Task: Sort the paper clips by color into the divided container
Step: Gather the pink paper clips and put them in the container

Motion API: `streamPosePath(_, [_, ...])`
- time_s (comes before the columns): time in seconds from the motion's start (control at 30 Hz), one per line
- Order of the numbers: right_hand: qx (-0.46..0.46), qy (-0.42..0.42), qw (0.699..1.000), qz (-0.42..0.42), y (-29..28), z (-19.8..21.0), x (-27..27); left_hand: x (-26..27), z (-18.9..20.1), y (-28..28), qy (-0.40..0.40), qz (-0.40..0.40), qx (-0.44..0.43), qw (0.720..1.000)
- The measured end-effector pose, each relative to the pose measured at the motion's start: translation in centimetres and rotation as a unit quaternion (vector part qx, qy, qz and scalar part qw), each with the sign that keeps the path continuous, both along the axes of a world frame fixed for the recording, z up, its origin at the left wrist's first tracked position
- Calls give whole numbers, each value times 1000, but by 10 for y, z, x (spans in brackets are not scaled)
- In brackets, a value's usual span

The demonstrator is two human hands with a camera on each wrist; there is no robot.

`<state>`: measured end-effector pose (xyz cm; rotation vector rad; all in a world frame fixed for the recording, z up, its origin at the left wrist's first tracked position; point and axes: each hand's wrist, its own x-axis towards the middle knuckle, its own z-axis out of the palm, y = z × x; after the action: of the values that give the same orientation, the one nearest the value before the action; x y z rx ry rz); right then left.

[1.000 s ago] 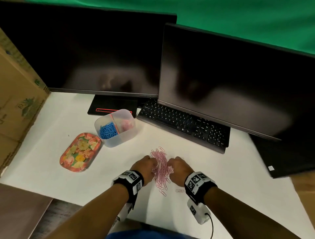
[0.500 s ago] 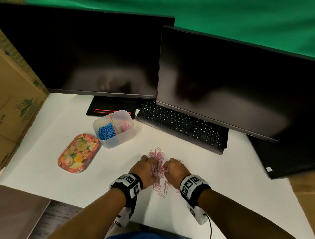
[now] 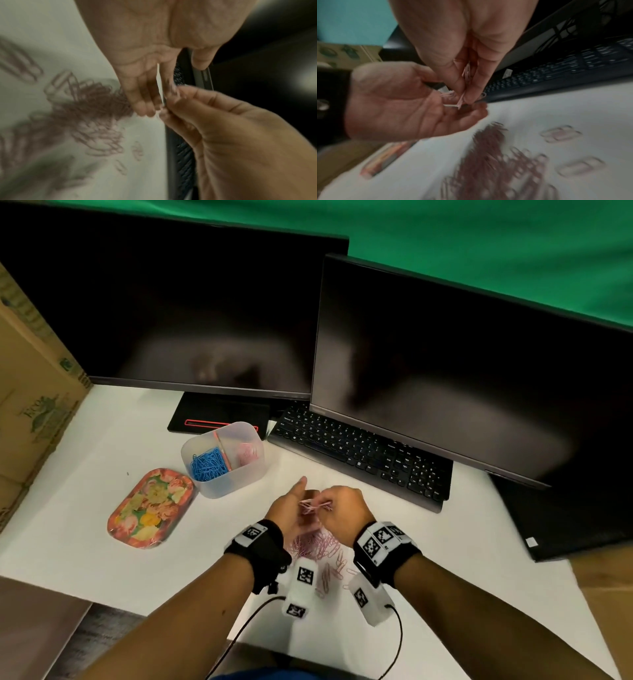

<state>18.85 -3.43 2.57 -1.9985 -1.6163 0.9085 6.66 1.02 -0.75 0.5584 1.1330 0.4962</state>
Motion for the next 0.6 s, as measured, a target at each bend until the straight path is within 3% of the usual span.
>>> streamPosePath(0.07, [-2, 25, 999, 22, 8, 8, -9, 4, 6, 2, -67, 73, -52, 994])
streamPosePath(0.13, [-9, 65, 997, 37, 13, 9, -13, 2, 13, 5, -81, 151, -64, 983])
streamPosePath(0.23, [10, 148, 989, -12, 17, 4, -6, -9, 17, 8, -63, 159, -65, 983])
streamPosePath(0.27, [22, 140, 989, -36, 19, -1, -2, -14, 14, 8, -53, 151, -70, 985])
streamPosePath(0.33, [24, 56, 997, -55, 24, -13, 9, -24, 8, 8, -40, 150, -85, 984])
streamPosePath(0.47, [-118, -125, 984, 52, 24, -38, 13, -40, -4, 8, -39, 172, -109, 978])
streamPosePath(0.6, [-134, -196, 964, 119, 18, -52, 1, -46, -6, 11, 12, 118, -106, 987])
